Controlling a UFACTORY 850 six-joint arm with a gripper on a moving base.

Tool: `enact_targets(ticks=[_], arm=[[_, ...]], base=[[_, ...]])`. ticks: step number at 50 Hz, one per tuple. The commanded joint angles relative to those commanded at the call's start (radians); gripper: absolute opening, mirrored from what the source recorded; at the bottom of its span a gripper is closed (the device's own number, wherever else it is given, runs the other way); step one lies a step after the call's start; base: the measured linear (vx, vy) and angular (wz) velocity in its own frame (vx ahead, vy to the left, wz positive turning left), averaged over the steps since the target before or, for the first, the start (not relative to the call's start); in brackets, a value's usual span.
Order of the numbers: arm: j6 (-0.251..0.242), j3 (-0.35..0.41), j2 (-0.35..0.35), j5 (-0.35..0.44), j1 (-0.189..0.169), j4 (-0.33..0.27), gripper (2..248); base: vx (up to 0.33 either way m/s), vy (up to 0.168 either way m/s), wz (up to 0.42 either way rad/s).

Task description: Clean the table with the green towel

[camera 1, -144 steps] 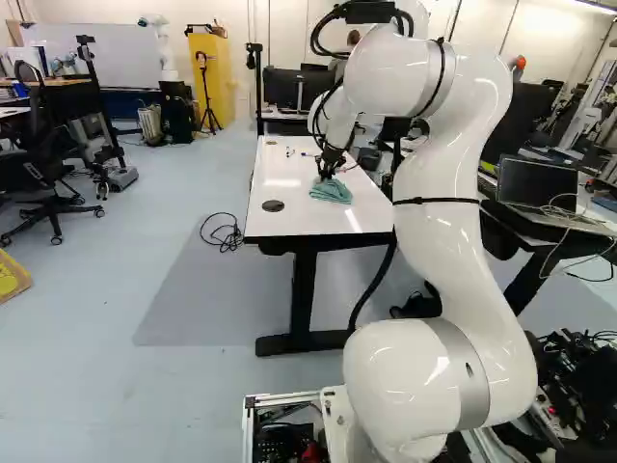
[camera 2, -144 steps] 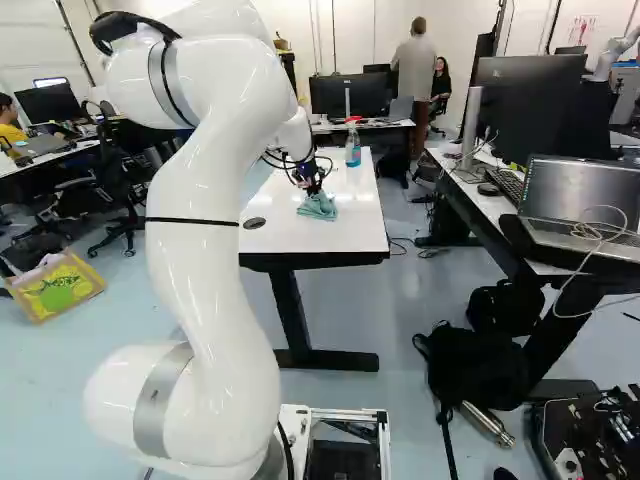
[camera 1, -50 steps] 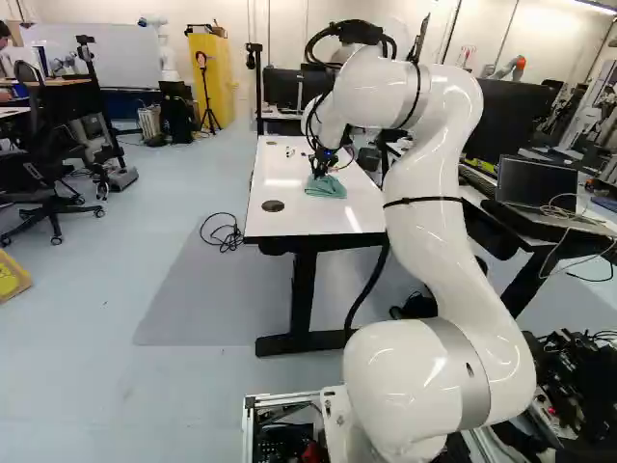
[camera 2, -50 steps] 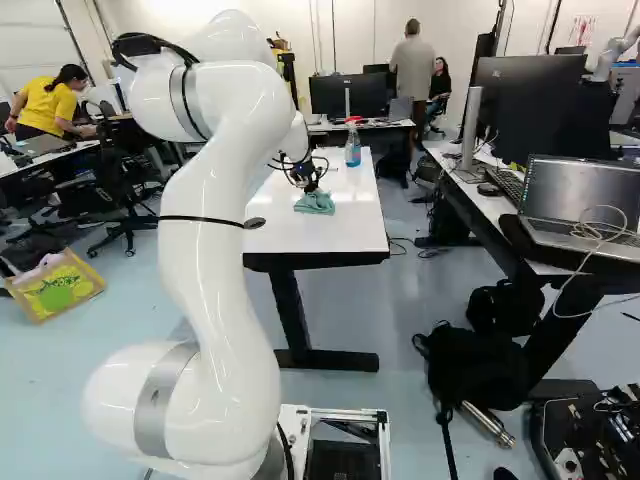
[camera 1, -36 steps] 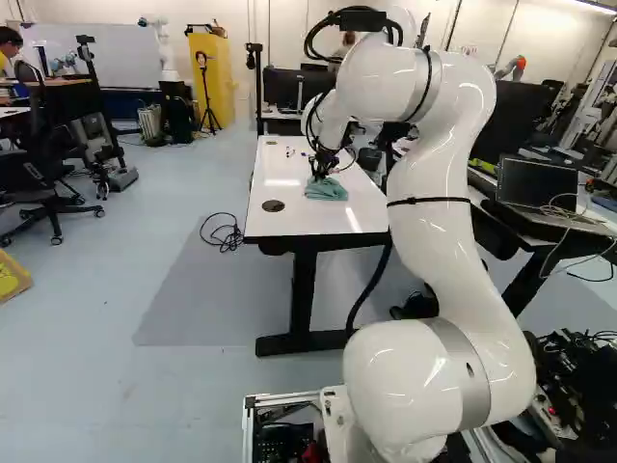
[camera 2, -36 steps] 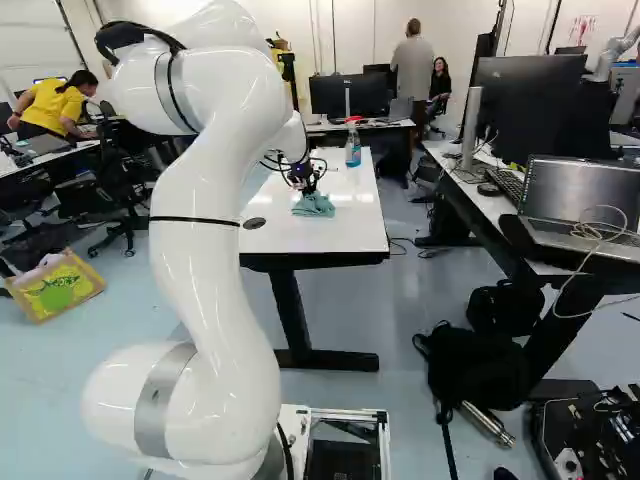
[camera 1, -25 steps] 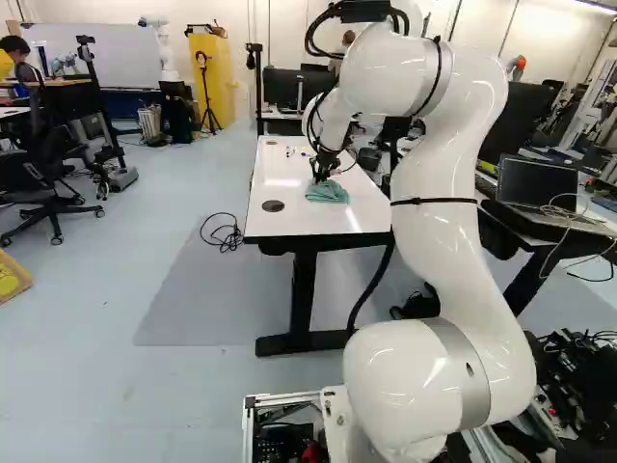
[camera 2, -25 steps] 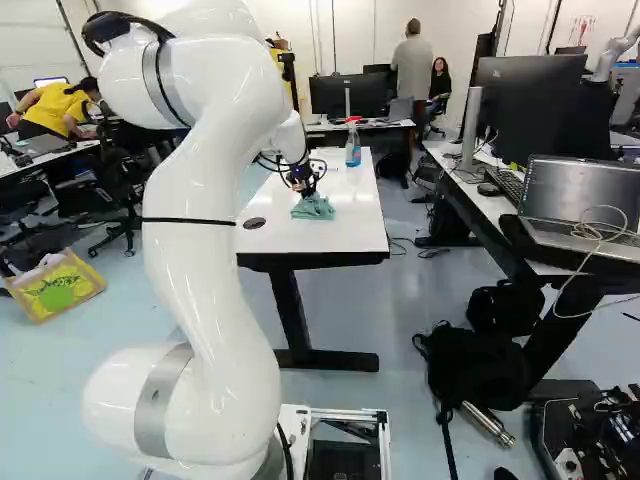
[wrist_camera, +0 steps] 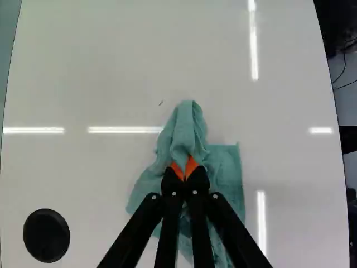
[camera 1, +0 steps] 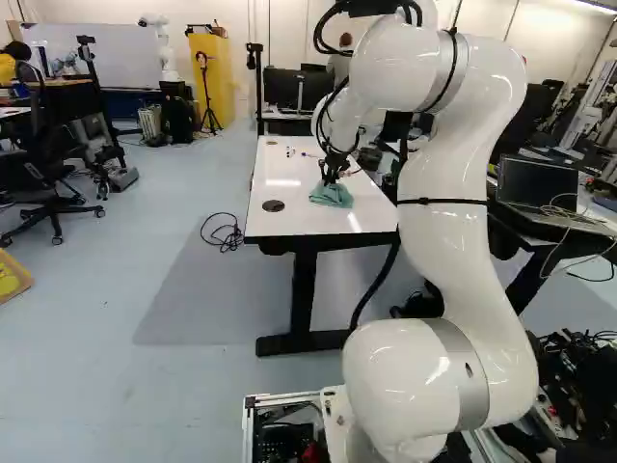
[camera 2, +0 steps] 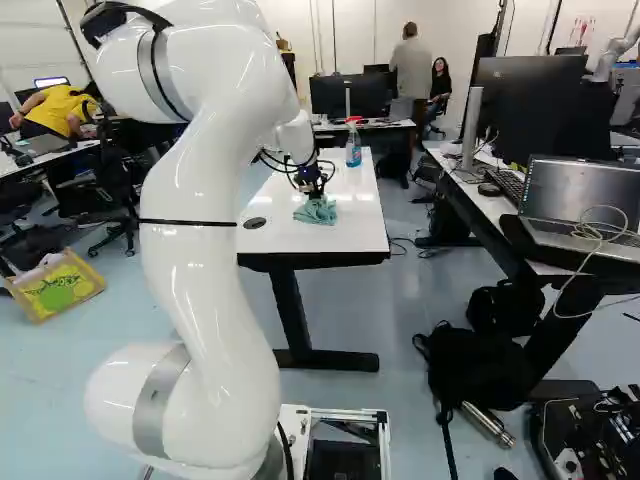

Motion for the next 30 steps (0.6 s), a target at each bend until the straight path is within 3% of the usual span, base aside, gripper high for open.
enact_targets(ticks=[16,30], arm=[[0.000,-0.071,-0.051,0.000,-0.031,0.000,24],[0.000,-0.153,-0.108,0.000,-0.032,0.000,24]], base=[[0.000,0.000,0.000],[0.000,0.000,0.000]])
